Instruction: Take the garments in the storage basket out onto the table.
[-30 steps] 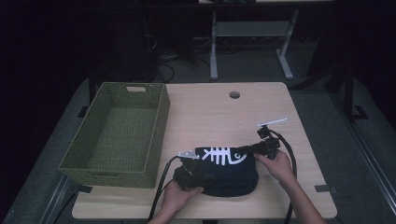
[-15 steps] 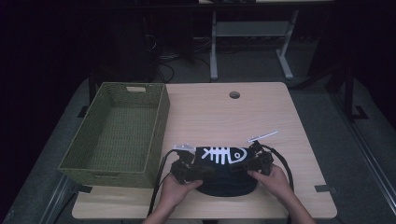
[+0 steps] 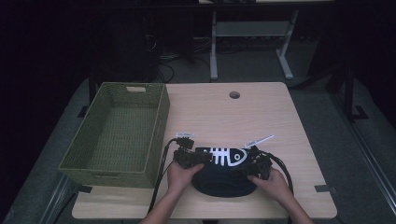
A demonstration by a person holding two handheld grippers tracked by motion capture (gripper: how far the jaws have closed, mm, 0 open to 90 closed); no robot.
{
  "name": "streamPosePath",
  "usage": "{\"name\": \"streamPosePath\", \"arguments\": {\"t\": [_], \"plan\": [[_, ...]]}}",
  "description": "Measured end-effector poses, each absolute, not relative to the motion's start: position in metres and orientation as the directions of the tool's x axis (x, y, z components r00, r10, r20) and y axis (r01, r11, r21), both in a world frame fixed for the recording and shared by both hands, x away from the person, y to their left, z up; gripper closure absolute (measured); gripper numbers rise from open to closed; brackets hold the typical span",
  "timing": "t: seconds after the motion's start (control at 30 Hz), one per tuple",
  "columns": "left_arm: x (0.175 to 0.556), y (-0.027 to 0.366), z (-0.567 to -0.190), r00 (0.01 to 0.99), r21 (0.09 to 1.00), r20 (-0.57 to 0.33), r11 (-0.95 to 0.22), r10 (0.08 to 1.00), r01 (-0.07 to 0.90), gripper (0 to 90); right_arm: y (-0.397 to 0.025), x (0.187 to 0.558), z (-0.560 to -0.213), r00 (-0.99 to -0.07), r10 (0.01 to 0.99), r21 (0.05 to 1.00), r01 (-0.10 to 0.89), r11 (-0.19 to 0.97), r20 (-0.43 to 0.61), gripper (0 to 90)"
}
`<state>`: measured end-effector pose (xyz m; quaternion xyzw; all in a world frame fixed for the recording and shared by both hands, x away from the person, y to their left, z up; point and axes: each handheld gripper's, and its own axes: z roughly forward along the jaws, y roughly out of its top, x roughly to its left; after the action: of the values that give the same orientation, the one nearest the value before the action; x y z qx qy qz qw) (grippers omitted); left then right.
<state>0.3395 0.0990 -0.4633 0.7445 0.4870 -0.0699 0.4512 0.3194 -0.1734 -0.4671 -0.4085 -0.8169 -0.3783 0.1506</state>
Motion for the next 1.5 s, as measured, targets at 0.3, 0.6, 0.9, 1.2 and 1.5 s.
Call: {"name": "streamPosePath", "arguments": {"t": [0.3,0.6,0.9,1.2,1.5], "plan": [[0.339,0.100,-0.450,0.536,0.648,-0.539,-0.086,0.649,0.757,72.4,-0.174,0.320,-0.468,-0.622,0.553,0.499,0.780,0.377,0.554,84.5],[0.349,0.102,-0.468,0.481,0.609,-0.547,-0.069,0.685,0.790,72.8,-0.173,0.320,-0.468,-0.619,0.557,0.493,0.783,0.380,0.553,84.5],[0.342,0.105,-0.447,0.522,0.659,-0.544,-0.050,0.656,0.750,72.7,-0.170,0.328,-0.447,-0.630,0.539,0.521,0.773,0.364,0.559,81.1],[0.326,0.093,-0.454,0.577,0.636,-0.541,-0.151,0.612,0.757,75.8,-0.150,0.366,-0.432,-0.589,0.591,0.540,0.792,0.286,0.551,81.2],[0.322,0.093,-0.466,0.570,0.617,-0.533,-0.174,0.626,0.768,76.9,-0.143,0.381,-0.451,-0.540,0.639,0.481,0.828,0.288,0.548,88.5]]}}
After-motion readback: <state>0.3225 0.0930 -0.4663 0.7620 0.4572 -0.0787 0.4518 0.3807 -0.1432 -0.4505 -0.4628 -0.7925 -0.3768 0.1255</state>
